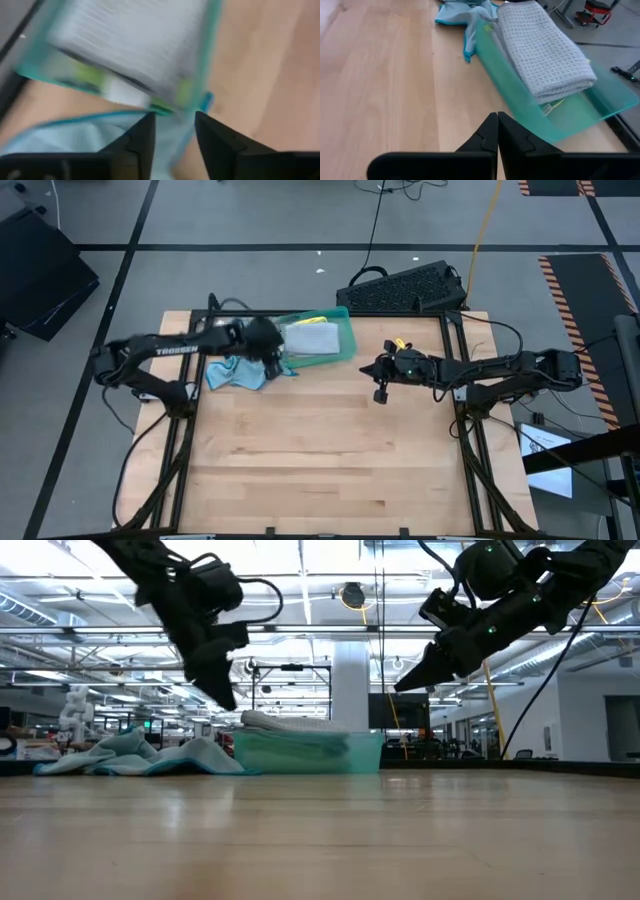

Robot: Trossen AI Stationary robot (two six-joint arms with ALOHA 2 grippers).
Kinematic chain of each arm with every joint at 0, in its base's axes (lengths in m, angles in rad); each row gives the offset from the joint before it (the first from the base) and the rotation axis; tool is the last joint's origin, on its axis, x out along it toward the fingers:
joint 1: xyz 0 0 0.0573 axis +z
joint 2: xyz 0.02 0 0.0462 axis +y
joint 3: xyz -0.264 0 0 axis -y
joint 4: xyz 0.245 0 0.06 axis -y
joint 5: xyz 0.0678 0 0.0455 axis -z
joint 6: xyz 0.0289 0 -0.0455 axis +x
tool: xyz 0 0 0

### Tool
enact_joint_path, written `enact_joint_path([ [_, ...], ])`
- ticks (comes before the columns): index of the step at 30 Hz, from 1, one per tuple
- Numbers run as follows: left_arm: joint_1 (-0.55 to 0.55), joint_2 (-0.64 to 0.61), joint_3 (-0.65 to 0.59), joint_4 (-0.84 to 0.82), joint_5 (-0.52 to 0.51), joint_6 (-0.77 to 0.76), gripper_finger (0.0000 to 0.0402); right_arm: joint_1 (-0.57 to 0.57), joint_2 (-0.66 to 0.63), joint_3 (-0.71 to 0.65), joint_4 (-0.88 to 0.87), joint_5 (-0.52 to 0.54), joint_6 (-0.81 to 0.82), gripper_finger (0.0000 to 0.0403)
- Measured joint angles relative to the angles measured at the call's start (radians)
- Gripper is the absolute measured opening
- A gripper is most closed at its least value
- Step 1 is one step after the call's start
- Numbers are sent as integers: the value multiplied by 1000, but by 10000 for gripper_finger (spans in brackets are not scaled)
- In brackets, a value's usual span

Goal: Fold microfiber towels
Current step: Fold the blue microfiber cloth

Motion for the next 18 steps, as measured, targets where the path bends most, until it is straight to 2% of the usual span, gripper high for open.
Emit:
enact_joint_path([
  [3, -97, -5, -82, 15, -88, -65, 169, 12, 0, 0, -2, -24, 15, 0],
  [8, -245, -4, -178, 55, -389, -82, 201, 45, 0, 0, -1, -40, 30, 0],
  [11, -290, -4, -205, 76, -497, -73, 216, 61, 0, 0, -1, -40, 42, 0],
  [15, -261, -4, -226, 78, -501, -97, 226, 74, 0, 0, 4, -39, 69, 0],
  [18, -218, -4, -233, 87, -388, -98, 206, 86, 0, 0, 4, -39, 79, 0],
])
